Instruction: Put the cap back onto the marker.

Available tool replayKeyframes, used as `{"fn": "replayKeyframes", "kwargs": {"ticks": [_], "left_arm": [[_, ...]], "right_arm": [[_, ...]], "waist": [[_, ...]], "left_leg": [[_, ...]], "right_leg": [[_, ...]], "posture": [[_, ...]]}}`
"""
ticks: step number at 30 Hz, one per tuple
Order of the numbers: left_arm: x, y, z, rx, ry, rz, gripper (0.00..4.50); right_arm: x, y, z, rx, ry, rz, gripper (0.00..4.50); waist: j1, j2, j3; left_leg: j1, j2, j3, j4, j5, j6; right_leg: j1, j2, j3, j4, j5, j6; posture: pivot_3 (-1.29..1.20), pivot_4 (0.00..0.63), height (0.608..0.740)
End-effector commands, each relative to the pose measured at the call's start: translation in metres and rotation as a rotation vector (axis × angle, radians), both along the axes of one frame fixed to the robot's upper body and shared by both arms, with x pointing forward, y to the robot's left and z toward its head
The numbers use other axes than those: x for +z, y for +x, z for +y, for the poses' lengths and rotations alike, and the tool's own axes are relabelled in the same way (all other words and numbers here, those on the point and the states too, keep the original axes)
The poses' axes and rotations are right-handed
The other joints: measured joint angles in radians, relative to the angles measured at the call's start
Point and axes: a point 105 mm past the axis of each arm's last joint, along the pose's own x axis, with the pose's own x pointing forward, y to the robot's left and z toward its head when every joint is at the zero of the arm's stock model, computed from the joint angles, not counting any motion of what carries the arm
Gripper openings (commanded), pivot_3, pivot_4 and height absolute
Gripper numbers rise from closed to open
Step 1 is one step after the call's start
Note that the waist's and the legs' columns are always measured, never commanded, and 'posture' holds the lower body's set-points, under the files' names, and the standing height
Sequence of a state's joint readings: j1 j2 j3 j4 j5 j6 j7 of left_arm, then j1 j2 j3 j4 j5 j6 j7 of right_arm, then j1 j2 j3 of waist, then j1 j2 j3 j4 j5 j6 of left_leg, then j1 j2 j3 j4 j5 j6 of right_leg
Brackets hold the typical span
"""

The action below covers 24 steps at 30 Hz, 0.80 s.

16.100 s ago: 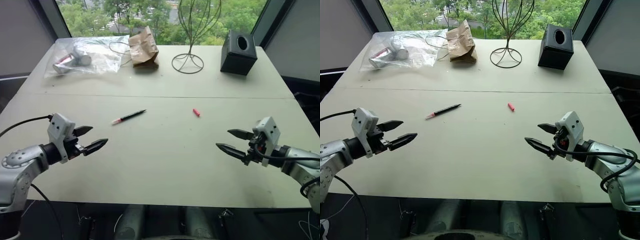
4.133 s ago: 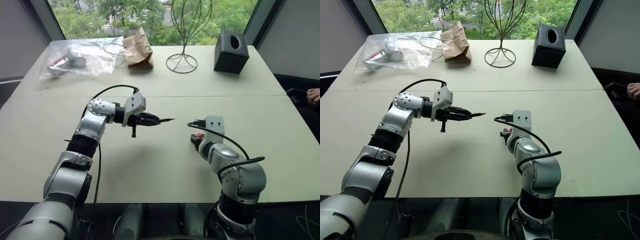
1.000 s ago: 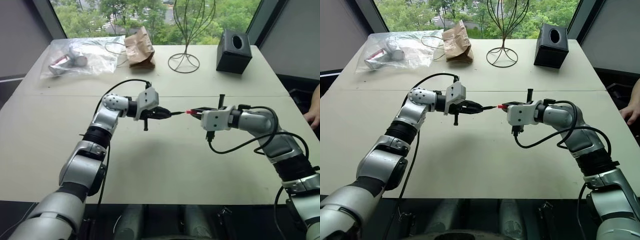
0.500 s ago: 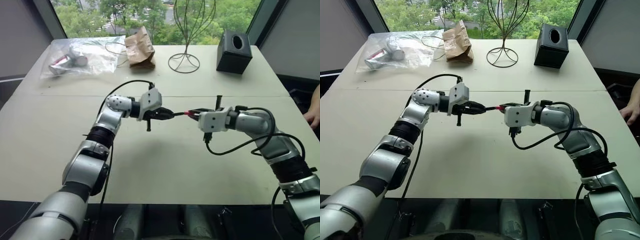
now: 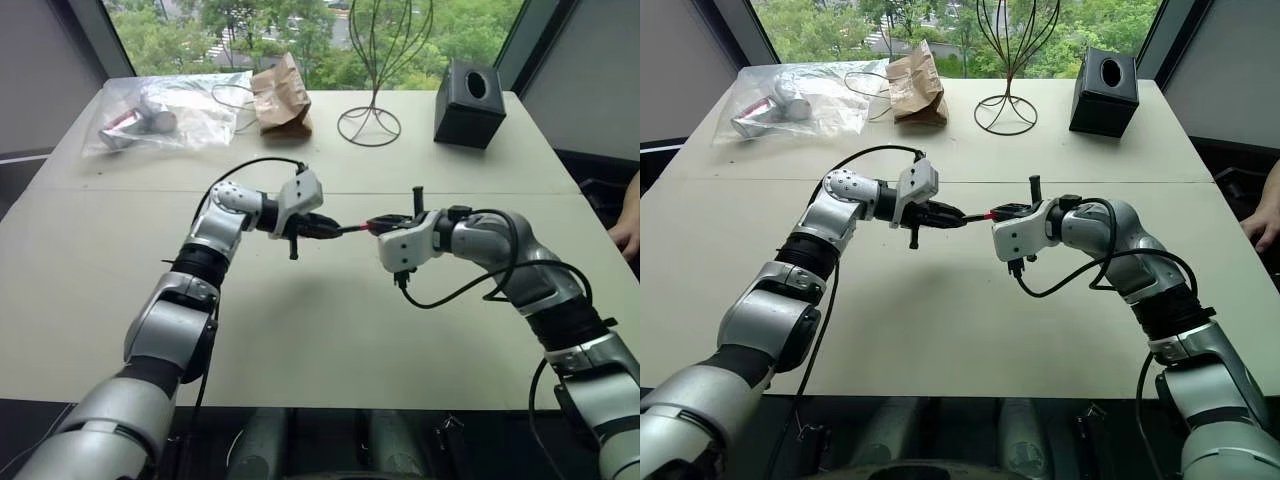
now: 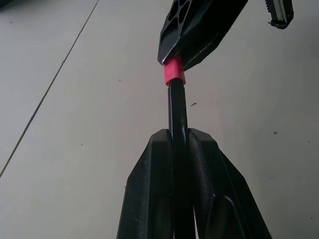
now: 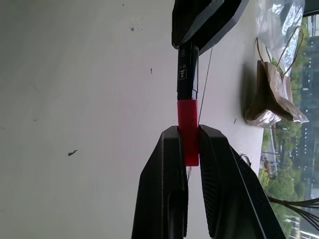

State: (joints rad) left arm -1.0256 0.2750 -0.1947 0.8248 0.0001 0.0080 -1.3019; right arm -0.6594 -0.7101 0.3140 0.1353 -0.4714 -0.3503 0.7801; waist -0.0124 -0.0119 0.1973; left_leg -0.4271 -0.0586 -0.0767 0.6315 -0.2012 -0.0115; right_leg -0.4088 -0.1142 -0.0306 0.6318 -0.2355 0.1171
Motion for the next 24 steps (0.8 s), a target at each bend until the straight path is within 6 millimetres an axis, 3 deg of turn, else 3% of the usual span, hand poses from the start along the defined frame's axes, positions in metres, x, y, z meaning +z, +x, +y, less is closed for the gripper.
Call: {"fn": "replayKeyframes", "kwargs": {"ticks": [1, 7, 11, 16, 24], "left_arm": [[0.030, -0.014, -0.036, -0.151, -0.064, -0.071, 0.00], [0.034, -0.014, -0.045, -0.142, -0.108, -0.096, 0.00], [0.041, -0.011, -0.047, -0.114, -0.145, -0.133, 0.00], [0.034, -0.005, -0.046, -0.091, -0.049, -0.276, 0.00], [0.021, -0.006, -0.042, -0.111, 0.030, -0.253, 0.00]], "right_arm": [[0.022, -0.006, 0.035, 0.109, 0.083, -0.093, 0.02], [0.011, -0.016, 0.058, 0.133, 0.130, -0.037, 0.02], [0.011, -0.017, 0.060, 0.115, 0.162, -0.010, 0.02], [0.011, -0.021, 0.062, 0.114, 0.142, 0.015, 0.02], [0.006, -0.021, 0.060, 0.108, 0.019, -0.010, 0.02]], "waist": [[-0.001, 0.000, 0.000], [-0.002, 0.000, 0.000], [0.000, 0.000, 0.000], [0.000, 0.000, 0.000], [-0.002, 0.000, 0.000]], "left_leg": [[0.000, 0.000, 0.000, 0.000, 0.000, 0.000], [0.000, 0.000, -0.001, 0.000, 0.000, 0.000], [0.000, 0.000, -0.001, 0.000, 0.000, 0.000], [0.000, 0.000, -0.001, 0.000, 0.000, 0.000], [0.000, 0.000, 0.001, 0.000, 0.000, 0.000]], "right_leg": [[0.000, 0.000, 0.000, 0.000, 0.000, 0.000], [0.000, 0.000, 0.000, 0.000, 0.000, 0.000], [0.000, 0.000, 0.000, 0.000, 0.000, 0.000], [0.000, 0.000, 0.000, 0.000, 0.000, 0.000], [0.000, 0.001, 0.000, 0.001, 0.000, 0.000]], "posture": [[0.00, 0.150, 0.740], [0.00, 0.150, 0.740], [0.00, 0.150, 0.740], [0.00, 0.150, 0.740], [0.00, 0.150, 0.740]]}}
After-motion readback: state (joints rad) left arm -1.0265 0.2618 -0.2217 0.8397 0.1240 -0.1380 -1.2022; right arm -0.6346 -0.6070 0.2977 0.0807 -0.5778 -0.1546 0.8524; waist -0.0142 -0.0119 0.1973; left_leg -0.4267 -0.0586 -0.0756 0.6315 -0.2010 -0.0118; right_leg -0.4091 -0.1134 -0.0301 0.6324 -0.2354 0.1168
